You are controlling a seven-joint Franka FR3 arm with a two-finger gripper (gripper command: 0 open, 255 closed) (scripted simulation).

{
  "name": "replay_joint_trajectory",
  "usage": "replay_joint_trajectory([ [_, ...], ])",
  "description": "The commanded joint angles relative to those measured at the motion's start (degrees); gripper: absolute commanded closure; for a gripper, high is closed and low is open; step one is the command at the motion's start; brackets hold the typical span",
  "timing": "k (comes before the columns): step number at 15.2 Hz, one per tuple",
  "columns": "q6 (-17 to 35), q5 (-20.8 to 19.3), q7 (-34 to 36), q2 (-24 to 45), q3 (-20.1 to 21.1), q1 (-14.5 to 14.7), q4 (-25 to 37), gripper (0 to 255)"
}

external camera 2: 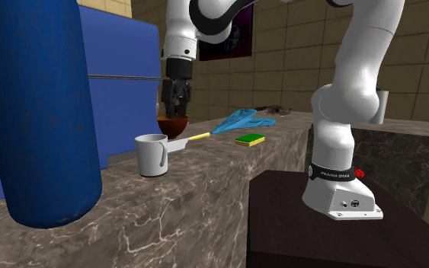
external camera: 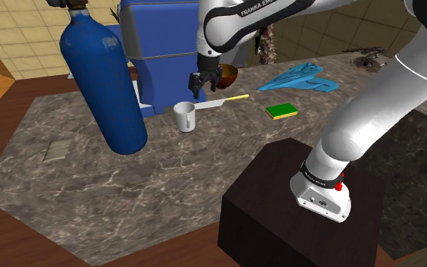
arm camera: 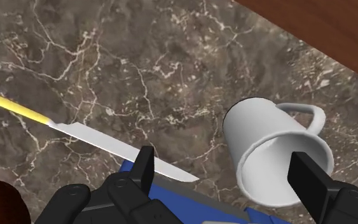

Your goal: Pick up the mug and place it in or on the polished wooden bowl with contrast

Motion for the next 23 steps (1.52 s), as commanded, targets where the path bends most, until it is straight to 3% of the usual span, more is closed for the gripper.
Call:
replay_joint_trajectory([
  [1, 2.79, -0.16, 1.59, 4.51, 0.92, 0.23, 1.90, 0],
  [4, 6.11, -0.81, 3.58, 10.88, 1.81, 0.48, 5.10, 0],
  [11, 11.41, -1.33, 3.99, 14.34, 2.01, 0.61, 3.24, 0],
  [20, 11.84, -1.38, 4.03, 14.64, 2.03, 0.63, 3.11, 0],
  [21, 11.84, -1.38, 4.03, 14.64, 2.03, 0.63, 3.11, 255],
  [23, 11.84, -1.38, 4.03, 14.64, 2.03, 0.63, 3.11, 255],
])
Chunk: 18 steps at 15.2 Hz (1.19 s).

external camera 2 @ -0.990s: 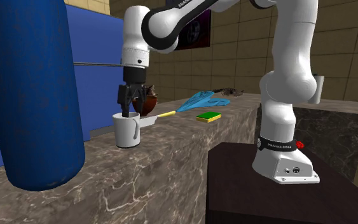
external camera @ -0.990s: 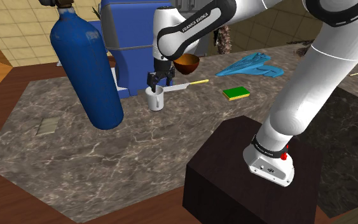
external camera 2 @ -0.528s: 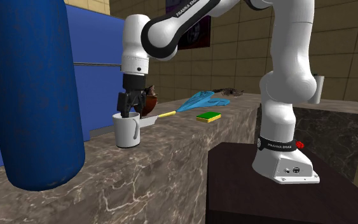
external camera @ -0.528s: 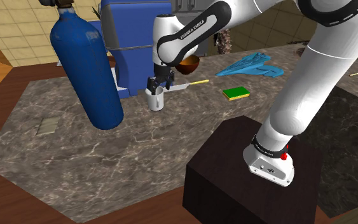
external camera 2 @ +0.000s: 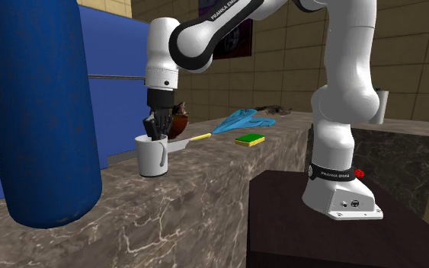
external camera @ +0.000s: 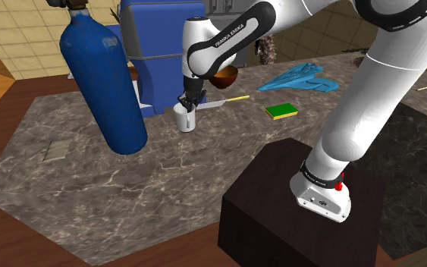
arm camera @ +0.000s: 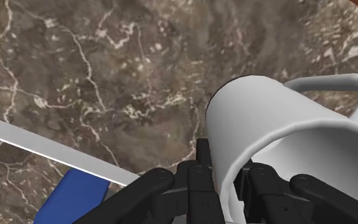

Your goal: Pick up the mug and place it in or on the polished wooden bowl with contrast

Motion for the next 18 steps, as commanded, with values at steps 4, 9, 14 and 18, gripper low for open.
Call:
replay_joint_trajectory([
  [4, 0.00, 0.00, 0.00, 0.00, 0.00, 0.00, 0.00, 255],
  [9, -1.54, 0.13, -0.06, -0.89, -0.02, -0.02, 0.66, 255],
  [14, -5.41, 0.38, -0.14, -2.88, -0.11, -0.06, 2.56, 255],
  [18, -8.51, 0.52, -0.18, -4.25, -0.19, -0.08, 4.29, 255],
])
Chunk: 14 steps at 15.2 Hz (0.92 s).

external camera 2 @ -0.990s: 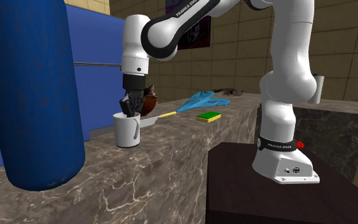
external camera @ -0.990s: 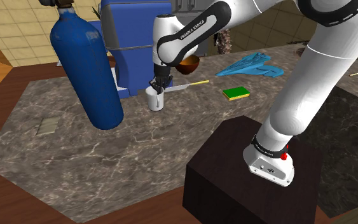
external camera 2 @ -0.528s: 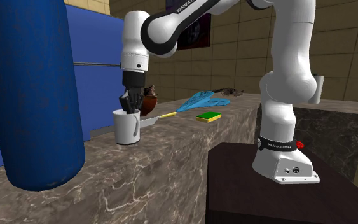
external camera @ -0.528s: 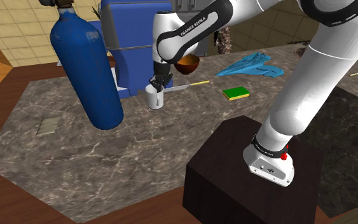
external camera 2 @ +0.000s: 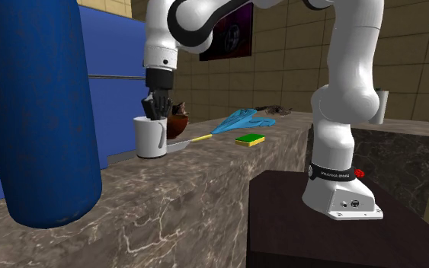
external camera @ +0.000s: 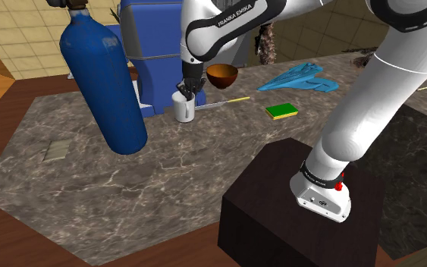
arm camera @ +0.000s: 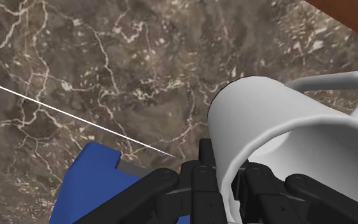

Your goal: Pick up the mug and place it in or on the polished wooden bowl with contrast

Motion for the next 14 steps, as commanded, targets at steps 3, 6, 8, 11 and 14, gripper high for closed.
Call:
replay_joint_trajectory([
  [3, -3.07, 0.10, -0.04, -1.19, -0.10, -0.05, 1.88, 255],
  [6, -5.38, 0.15, -0.03, -1.98, -0.17, -0.07, 3.41, 255],
  [8, -6.92, 0.17, -0.01, -2.44, -0.21, -0.09, 4.49, 255],
  [11, -9.22, 0.20, 0.02, -3.04, -0.28, -0.12, 6.20, 255],
  [14, -11.52, 0.20, 0.07, -3.53, -0.34, -0.15, 8.02, 255],
])
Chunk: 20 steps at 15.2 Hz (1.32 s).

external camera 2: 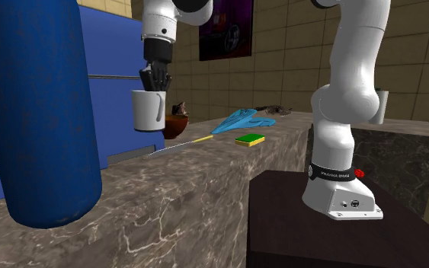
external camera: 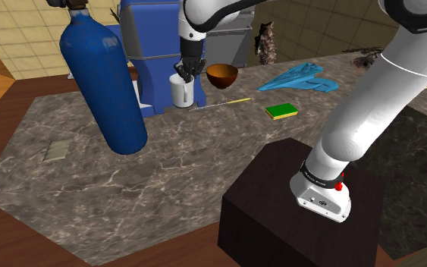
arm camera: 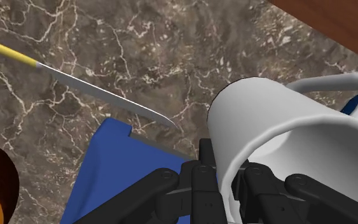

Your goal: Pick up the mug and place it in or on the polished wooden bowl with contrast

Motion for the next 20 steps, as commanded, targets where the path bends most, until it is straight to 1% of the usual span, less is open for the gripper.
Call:
replay_joint_trajectory([
  [1, -1.68, -0.03, 0.00, -0.18, -0.07, -0.05, 1.49, 255],
  [8, -6.65, -0.08, 0.15, -0.79, -0.19, -0.11, 5.87, 255],
  [14, -7.94, -0.15, -8.02, 0.79, -4.92, -3.67, 8.25, 255],
  [20, -9.67, -0.03, -15.91, 4.35, -9.24, -7.32, 13.03, 255],
])
